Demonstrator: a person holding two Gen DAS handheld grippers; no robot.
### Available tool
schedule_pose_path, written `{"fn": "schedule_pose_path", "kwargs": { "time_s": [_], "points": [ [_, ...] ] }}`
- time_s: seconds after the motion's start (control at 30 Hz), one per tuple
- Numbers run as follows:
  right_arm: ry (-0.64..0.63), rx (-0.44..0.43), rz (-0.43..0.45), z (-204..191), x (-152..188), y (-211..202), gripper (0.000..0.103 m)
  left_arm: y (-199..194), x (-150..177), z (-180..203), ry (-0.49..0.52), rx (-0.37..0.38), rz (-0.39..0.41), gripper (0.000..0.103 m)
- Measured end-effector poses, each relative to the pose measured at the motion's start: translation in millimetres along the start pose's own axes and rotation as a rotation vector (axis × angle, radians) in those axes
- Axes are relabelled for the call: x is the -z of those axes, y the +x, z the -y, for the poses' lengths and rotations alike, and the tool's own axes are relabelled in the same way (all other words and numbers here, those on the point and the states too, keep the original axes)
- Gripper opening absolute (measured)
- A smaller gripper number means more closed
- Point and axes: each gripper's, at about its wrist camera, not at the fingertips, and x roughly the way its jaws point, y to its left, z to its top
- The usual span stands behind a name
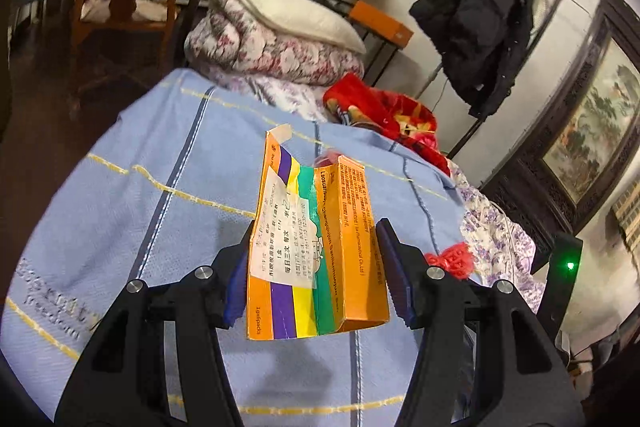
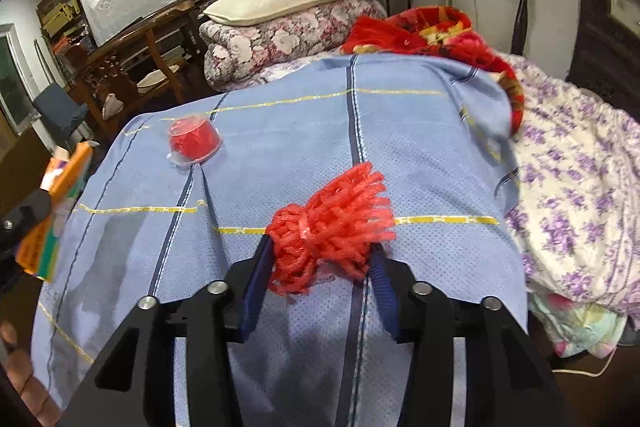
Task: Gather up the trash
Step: 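Carry the orange box and red pom-pom over to the red basket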
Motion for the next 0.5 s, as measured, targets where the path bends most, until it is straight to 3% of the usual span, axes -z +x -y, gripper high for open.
{"fn": "schedule_pose_path", "kwargs": {
  "time_s": [0.2,0.5],
  "points": [
    [0.132,-0.106,0.077,10.6,36.8,-55.0,0.037,-39.7,37.5,21.6,0.112,-0.006,0.022,0.056],
    [0.139,-0.122,0.214,31.1,93.4,-163.5,0.037,-120.7,104.4,36.4,0.149,-0.021,0.061,0.056]
  ]
}}
